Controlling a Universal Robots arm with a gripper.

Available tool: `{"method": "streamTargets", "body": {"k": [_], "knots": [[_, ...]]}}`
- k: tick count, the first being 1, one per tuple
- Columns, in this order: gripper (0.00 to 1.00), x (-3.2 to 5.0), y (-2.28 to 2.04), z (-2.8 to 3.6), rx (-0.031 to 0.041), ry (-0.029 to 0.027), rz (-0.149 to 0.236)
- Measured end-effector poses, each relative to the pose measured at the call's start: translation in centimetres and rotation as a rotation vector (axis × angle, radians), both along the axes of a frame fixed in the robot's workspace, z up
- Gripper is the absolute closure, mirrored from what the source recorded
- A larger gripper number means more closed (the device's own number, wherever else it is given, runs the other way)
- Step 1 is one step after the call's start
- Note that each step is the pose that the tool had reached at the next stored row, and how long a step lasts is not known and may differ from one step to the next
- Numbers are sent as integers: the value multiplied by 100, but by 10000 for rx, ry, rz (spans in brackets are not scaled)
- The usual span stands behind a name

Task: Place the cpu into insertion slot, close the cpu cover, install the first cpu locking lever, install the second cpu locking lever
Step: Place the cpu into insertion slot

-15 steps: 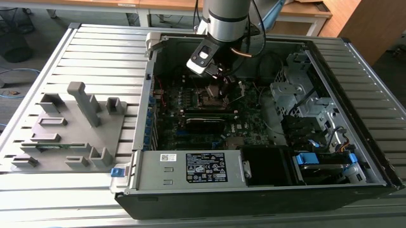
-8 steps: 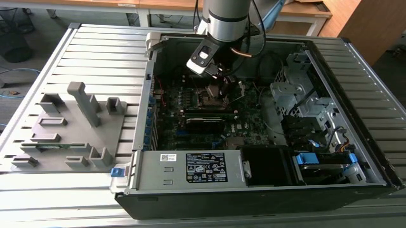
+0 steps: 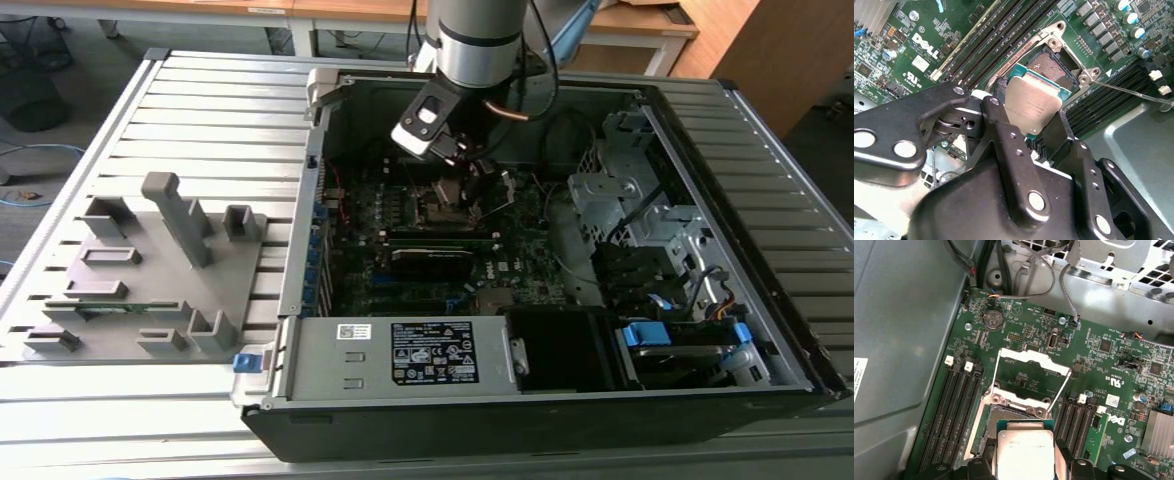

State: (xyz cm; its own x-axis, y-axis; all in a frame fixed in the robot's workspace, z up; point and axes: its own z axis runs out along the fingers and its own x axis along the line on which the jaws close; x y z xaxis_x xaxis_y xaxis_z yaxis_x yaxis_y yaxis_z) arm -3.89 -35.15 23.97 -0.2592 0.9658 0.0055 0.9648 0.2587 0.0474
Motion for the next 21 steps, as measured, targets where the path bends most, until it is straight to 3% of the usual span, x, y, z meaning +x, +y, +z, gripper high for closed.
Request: {"method": "streamTargets", "body": {"k": [6, 19, 21], "knots": [[46, 0, 0, -4, 1, -1, -729], [46, 0, 0, -18, 1, 0, -3053], [46, -1, -1, -18, 8, 1, -3115]]}}
